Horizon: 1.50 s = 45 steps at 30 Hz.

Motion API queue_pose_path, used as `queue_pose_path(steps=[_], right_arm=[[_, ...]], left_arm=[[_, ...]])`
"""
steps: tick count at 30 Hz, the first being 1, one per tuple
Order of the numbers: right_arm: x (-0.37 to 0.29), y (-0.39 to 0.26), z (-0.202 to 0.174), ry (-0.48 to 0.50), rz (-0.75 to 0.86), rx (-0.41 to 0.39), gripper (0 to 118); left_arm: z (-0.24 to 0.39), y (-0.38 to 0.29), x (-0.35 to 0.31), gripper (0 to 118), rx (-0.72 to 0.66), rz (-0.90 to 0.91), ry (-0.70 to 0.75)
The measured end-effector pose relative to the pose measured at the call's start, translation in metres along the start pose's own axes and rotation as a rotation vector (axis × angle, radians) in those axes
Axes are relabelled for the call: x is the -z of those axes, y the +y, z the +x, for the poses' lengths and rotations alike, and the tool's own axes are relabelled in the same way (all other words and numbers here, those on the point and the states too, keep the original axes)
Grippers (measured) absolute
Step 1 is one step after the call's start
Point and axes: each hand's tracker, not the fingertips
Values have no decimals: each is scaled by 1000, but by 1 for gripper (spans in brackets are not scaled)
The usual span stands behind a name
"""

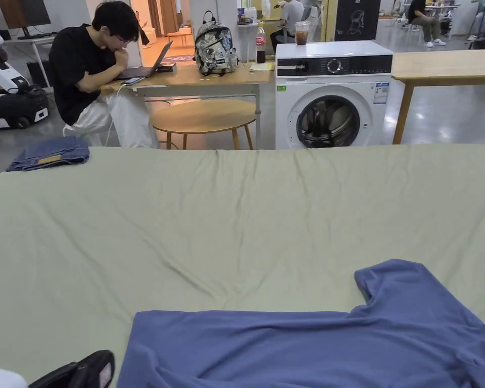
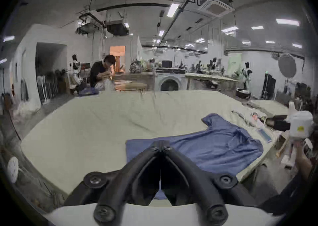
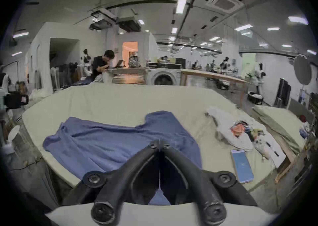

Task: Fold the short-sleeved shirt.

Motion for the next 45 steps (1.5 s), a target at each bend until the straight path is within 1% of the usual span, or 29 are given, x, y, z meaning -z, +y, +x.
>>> queue_pose_path(steps=[2,4,6,10,11,13,14,16,18,19,21,22,24,25,26,27,28,29,30,33,34,35,36,38,40,42,43,44,45], right_arm=[[7,1,-6,13,0,13,0],[12,0,-4,31,-9,22,0],[14,-2,-5,38,-10,27,0],[23,-13,8,61,-39,61,0],[26,-19,15,64,-49,72,0],[30,-25,23,44,-77,102,0],[33,-29,29,41,-96,123,0],[35,-36,41,30,-115,159,0],[37,-40,53,11,-132,199,0],[37,-41,60,3,-140,210,0],[36,-45,70,-31,-145,223,0],[36,-46,75,-38,-153,231,0],[37,-46,82,-51,-164,243,0],[38,-46,85,-60,-169,245,0],[39,-45,87,-68,-173,247,0],[41,-44,89,-71,-176,245,0],[44,-42,91,-72,-177,244,0],[48,-38,94,-65,-177,241,0],[56,-30,96,-51,-184,230,0],[95,5,104,-49,-221,152,32],[118,19,110,-38,-255,149,32],[141,34,112,-10,-309,170,58],[165,43,119,12,-343,187,70],[223,57,132,22,-445,195,70],[280,58,143,-18,-549,168,70],[331,51,151,-50,-676,174,70],[348,43,151,-66,-734,185,66],[359,35,151,-66,-784,191,56],[360,28,146,-96,-796,161,54]], left_arm=[[-7,0,11,0,-67,-23,-25],[-15,3,25,0,-41,-48,47],[-29,9,47,0,-55,-75,37],[-59,16,125,1,-49,-210,48],[-67,15,148,8,-54,-262,56],[-84,16,189,14,-123,-299,17],[-92,16,213,27,-148,-372,-3],[-97,15,248,63,-169,-448,-8],[-100,10,276,71,-126,-511,110],[-105,7,289,71,-102,-554,120],[-114,-4,310,71,-82,-600,149],[-119,-10,321,68,-130,-667,144],[-123,-22,332,45,-194,-736,89],[-119,-28,338,43,-167,-771,93],[-114,-28,334,40,-88,-772,157],[-109,-26,335,36,-71,-722,135],[-112,-27,342,22,-55,-744,137],[-110,-24,342,2,-52,-750,126],[-108,-21,342,0,-42,-758,120],[-106,-29,354,0,-11,-774,135],[-106,-34,357,0,-14,-781,135],[-114,-33,359,0,-29,-790,135],[-116,-34,361,0,-45,-789,131],[-123,-34,362,0,-80,-789,131],[-106,-27,345,0,-81,-785,123],[-102,-25,340,0,-93,-784,120],[-101,-24,339,0,-95,-785,119],[-96,-22,336,0,-94,-785,118],[-94,-21,334,0,-99,-789,115]])
